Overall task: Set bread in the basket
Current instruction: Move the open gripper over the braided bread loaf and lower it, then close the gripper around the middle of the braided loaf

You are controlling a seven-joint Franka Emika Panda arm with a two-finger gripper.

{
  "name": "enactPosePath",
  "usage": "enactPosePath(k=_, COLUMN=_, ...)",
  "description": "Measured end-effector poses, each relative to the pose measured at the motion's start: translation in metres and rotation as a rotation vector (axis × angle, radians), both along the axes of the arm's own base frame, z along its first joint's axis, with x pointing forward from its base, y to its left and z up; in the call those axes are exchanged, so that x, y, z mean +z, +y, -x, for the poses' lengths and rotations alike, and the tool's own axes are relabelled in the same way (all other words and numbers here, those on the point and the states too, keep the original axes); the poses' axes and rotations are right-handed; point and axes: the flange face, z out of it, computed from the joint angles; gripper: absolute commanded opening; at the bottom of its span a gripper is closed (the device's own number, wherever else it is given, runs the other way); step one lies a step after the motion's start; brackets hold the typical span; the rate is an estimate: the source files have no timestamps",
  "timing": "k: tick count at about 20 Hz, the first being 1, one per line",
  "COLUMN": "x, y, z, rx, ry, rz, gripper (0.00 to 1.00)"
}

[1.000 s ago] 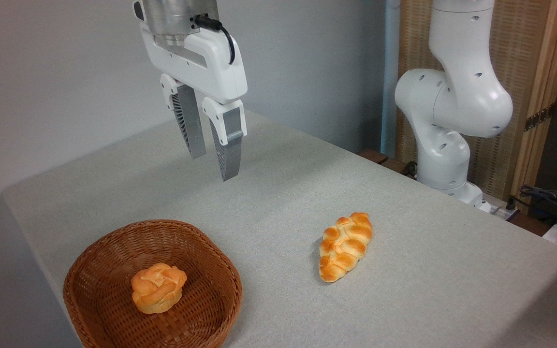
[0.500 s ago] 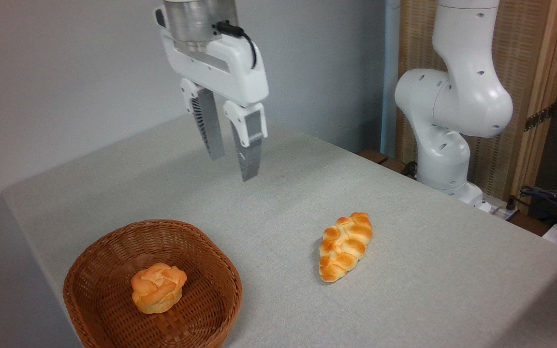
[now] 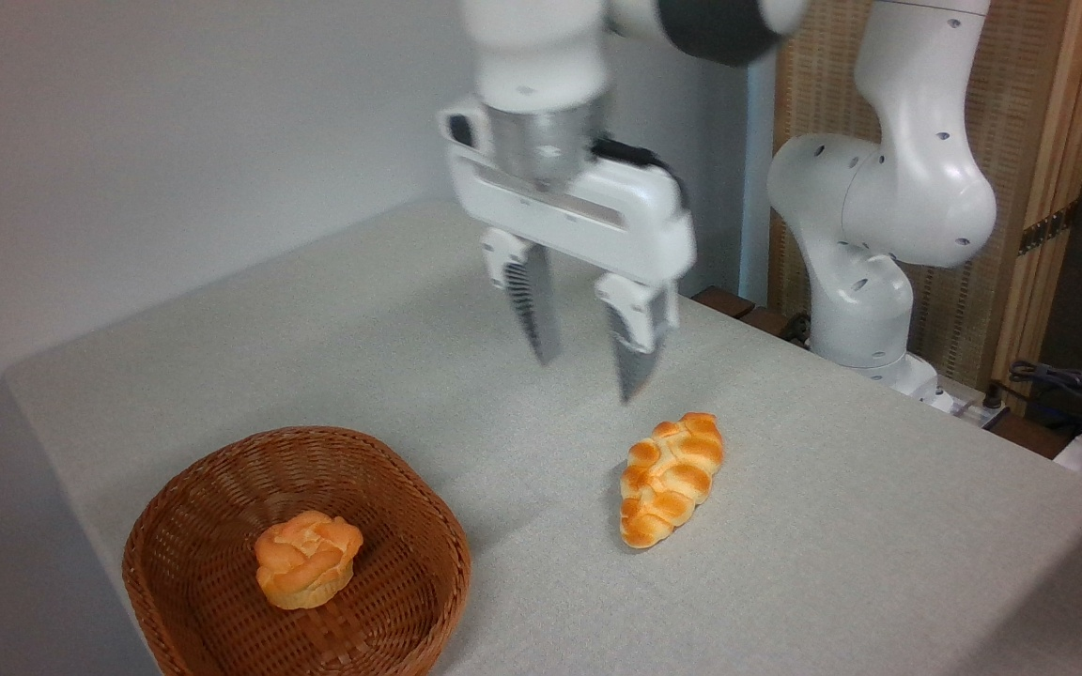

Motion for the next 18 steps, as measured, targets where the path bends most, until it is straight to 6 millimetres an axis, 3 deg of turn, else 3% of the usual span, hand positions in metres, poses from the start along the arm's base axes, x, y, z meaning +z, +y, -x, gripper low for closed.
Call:
enactPosePath(k=2, x=-0.012, y=0.013, z=0.021, rx=0.03, ry=-0.029, rz=0.016, gripper=0.96)
enactPosePath(k=5, x=-0.031, y=0.016, z=0.033, rx=0.032, ry=-0.064, rz=0.0, gripper=0.96)
enactPosePath(k=11, x=-0.075, y=0.017, z=0.043, rx=-0.005, ry=-0.056, rz=-0.077, gripper=0.96)
enactPosePath(k=18, x=-0.102, y=0.015, z=0.049, rx=-0.035, ry=-0.036, rz=-0.11, gripper=0.96)
